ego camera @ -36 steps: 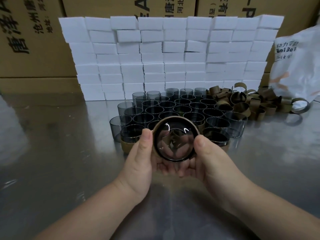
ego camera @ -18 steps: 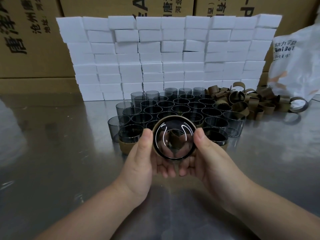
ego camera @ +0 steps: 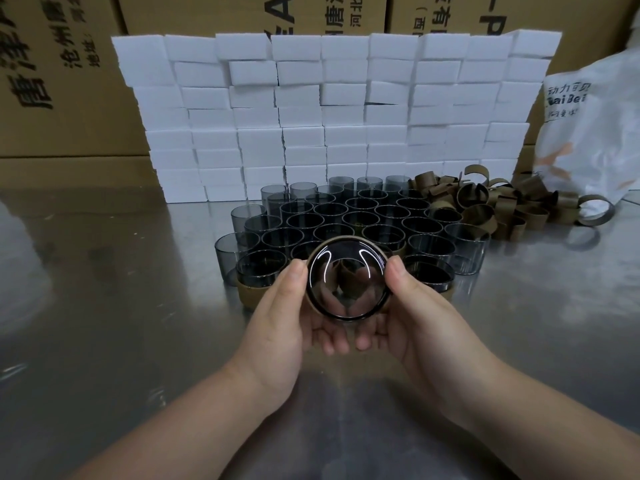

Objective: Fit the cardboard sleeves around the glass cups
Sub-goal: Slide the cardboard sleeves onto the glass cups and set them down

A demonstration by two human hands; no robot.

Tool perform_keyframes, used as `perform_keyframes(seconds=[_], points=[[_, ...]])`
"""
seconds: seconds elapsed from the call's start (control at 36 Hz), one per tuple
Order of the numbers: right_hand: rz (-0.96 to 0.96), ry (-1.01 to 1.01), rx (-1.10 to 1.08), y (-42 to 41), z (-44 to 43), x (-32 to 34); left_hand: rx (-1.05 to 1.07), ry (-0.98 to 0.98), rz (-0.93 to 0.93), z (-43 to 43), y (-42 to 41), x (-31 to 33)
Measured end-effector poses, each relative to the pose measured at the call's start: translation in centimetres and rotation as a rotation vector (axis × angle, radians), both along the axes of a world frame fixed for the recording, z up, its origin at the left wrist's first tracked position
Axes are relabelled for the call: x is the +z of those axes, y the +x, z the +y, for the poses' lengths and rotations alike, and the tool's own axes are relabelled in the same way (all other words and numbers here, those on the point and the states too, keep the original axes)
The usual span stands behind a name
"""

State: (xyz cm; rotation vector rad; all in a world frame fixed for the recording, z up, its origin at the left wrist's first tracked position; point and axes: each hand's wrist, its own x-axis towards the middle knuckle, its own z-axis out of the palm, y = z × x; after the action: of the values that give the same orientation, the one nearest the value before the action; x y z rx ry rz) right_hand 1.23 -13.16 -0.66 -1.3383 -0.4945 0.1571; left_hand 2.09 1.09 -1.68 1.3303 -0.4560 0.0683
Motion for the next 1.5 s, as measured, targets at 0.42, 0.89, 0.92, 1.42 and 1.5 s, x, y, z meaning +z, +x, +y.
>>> perform_keyframes(seconds=[0.42, 0.89, 0.92, 1.42, 1.5], points=[[0.032, -0.076, -0.103, 0.8, 0.5, -1.6, -0.026, -0.164, 0.155, -0.1, -0.3, 0.2], [-0.267, -0.471, -0.098, -1.2, 0.4, -0.4, 0.148, 0.259, -0.275, 0.8, 0.2, -0.5], [-0.276, -0.463, -0.093, -1.2, 0.4, -0.4, 0.158, 0.272, -0.286, 0.8, 0.2, -0.5], [-0.329, -0.45, -0.077, -1.2, 0.6, -1.0, 0.214, 0.288, -0.255, 0.8, 0.0, -0.1], [-0.332, -0.443, -0.069, -1.2, 0.6, -1.1, 0.228, 0.301, -0.259, 0.9, -0.1, 0.0]])
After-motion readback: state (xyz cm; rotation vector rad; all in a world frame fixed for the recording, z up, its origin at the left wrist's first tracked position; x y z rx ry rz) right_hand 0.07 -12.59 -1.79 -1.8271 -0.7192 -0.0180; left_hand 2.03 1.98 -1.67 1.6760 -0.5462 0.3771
